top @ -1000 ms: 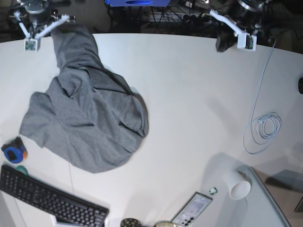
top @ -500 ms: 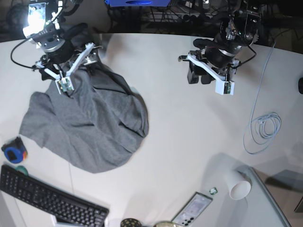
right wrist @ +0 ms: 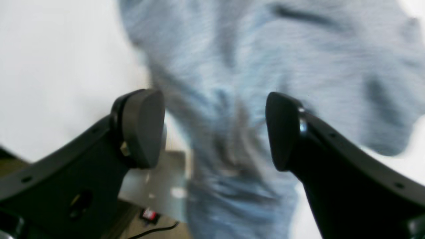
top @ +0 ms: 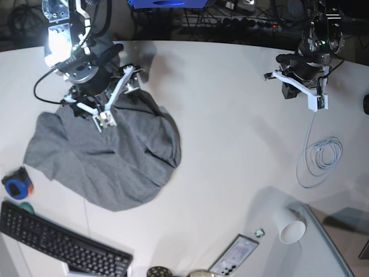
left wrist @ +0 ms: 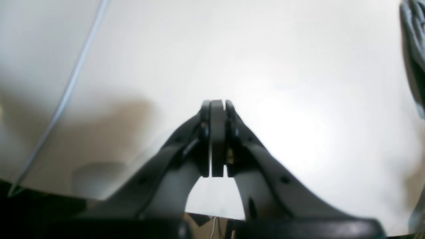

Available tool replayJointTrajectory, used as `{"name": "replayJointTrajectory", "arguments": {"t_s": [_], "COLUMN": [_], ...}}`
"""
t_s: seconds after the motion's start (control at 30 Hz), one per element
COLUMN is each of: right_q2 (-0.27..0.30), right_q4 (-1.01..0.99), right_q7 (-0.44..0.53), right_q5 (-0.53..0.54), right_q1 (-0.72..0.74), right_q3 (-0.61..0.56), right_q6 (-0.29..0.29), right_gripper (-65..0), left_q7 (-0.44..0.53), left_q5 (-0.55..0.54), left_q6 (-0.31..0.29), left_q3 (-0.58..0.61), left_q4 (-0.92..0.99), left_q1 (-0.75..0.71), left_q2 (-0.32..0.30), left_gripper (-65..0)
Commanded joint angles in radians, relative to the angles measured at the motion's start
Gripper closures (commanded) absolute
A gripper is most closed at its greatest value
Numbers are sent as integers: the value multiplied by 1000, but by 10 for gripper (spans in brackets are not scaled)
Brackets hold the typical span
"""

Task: Layout the t-shirt on the table in an organized manner, then fold the t-shirt properly
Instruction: 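Move both grippers down toward the crumpled grey t-shirt, then grasp the shirt edges with both grippers and pull them apart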

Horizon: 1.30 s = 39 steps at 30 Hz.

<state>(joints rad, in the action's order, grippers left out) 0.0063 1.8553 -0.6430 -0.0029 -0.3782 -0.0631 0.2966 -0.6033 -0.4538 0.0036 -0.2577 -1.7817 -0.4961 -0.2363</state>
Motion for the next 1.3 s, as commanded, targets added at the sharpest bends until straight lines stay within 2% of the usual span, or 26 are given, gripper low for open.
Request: {"name": "replayJointTrajectory", "arguments": {"t_s": [0.0, 0.07, 0.1, 0.13, 0.23, 0.33, 0.43, 0.6, 0.83, 0.93, 1.0, 1.07, 1.13, 1.2, 1.27], "right_q2": [1, 1, 1, 1, -4, -4, -6, -7, -75, -75, -67, -13, 60, 110, 110], "right_q4": [-10, -56, -67, -69, -59, -55, -67, -168, -349, -345, -285, -190, -85, 0, 37], "right_q7": [19, 19, 19, 19, 16, 16, 16, 15, 15, 15, 15, 15, 15, 13, 13], "right_q5": [2, 2, 4, 4, 5, 5, 5, 4, 5, 4, 1, -1, -1, 2, 4], "right_q1": [20, 38, 40, 41, 40, 43, 61, 104, 204, 232, 232, 218, 199, 166, 127], "right_q3": [-1, -1, -2, -4, -39, -120, -229, -343, -462, -541, -548, -548, -524, -418, -238], "right_q6": [-1, -1, -1, 0, 0, -1, -4, -4, -3, -3, -3, -4, -6, -6, -6], "right_gripper": [-432, -425, -389, -312, 0, -32, 0, -2, -5, -84, -156, -201, -210, -213, -213], "left_q7": [13, 10, 10, 10, 13, 10, 10, 13, 9, 9, 9, 7, 7, 7, 7], "left_q5": [-6, -6, -6, -6, -6, -6, -6, -7, -12, -13, -13, -15, -15, -15, -15], "left_q6": [2, 2, 2, 2, 2, 2, 2, 2, 2, 2, 2, 2, 2, 2, 2], "left_q3": [-5, -5, -5, -5, -7, -5, -1, 1, 2, 2, 2, 10, 56, 116, 206], "left_q4": [-10, -10, -10, -10, 3, 27, 46, 46, 47, 46, 46, 35, 19, -10, -39], "left_q1": [3, 7, 7, 9, 12, 26, 34, 35, 64, 86, 92, 106, 113, 124, 152], "left_q2": [-7, -7, -7, -7, -7, -7, -7, -7, -1, -1, 1, 2, 5, 5, 8], "left_gripper": [0, 0, 0, 0, 0, 0, 0, 0, 0, -8, -79, -186, -275, -319, -321]}}
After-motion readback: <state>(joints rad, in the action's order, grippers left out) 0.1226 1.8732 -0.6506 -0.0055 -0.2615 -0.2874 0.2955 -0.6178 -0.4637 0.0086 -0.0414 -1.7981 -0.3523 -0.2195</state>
